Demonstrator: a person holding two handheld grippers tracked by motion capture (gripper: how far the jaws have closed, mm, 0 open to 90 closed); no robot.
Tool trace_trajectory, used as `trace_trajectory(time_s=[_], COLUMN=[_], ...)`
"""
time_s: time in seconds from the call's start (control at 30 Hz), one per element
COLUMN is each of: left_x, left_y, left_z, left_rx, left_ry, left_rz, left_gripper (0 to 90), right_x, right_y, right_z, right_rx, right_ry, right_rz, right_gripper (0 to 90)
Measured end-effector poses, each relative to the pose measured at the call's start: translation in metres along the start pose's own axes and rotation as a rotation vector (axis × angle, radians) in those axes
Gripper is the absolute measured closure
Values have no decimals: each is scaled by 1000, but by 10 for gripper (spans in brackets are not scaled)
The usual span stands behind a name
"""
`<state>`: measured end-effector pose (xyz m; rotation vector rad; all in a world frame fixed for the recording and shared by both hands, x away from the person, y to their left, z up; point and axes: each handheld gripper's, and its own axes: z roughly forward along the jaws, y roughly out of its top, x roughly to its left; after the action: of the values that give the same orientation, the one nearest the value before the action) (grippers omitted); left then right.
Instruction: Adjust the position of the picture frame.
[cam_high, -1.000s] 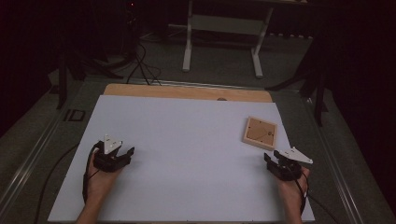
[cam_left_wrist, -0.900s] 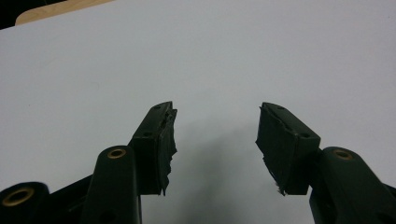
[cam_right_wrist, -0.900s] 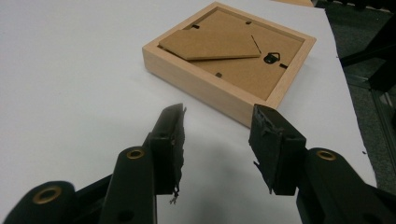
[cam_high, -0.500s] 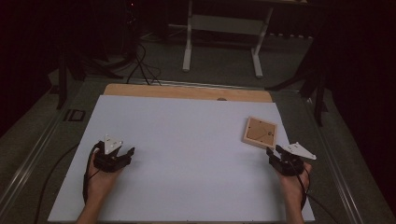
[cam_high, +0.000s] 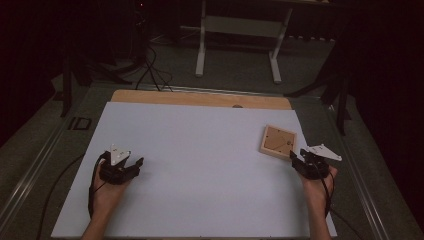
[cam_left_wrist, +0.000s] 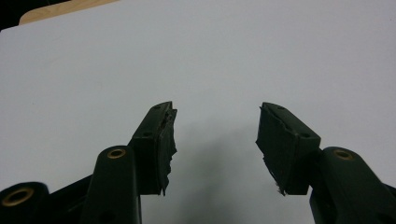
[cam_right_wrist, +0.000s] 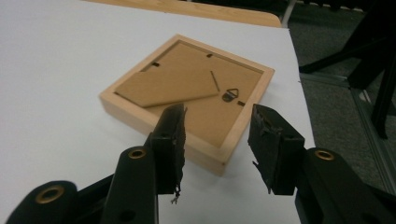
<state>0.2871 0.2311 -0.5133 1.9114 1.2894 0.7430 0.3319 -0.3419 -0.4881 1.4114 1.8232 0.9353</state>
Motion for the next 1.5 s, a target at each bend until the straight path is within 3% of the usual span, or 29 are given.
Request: trace_trajectory(time_s=[0.27,0.7,0.97,1.3,1.5], left_x=[1,0,0,0,0], left_y=[0,0,0,0,0], left_z=[0,0,0,0,0], left_rx=[-4,-6,-5,-8,-6], left_ry=[9,9,9,10,12], left_rz=[-7,-5,-4,-2,-1], left_gripper=[451,448,446,446,446], right_x=[-5,-13,-14,-17,-19], right_y=[3,1,-2,-3,-3], right_z=[14,33,42,45,44], right_rx=[39,74,116,115,120], right_ry=[-15,5,-17,15,4], right_rz=[14,133,157,220,225], right_gripper=[554,610,669,677,767])
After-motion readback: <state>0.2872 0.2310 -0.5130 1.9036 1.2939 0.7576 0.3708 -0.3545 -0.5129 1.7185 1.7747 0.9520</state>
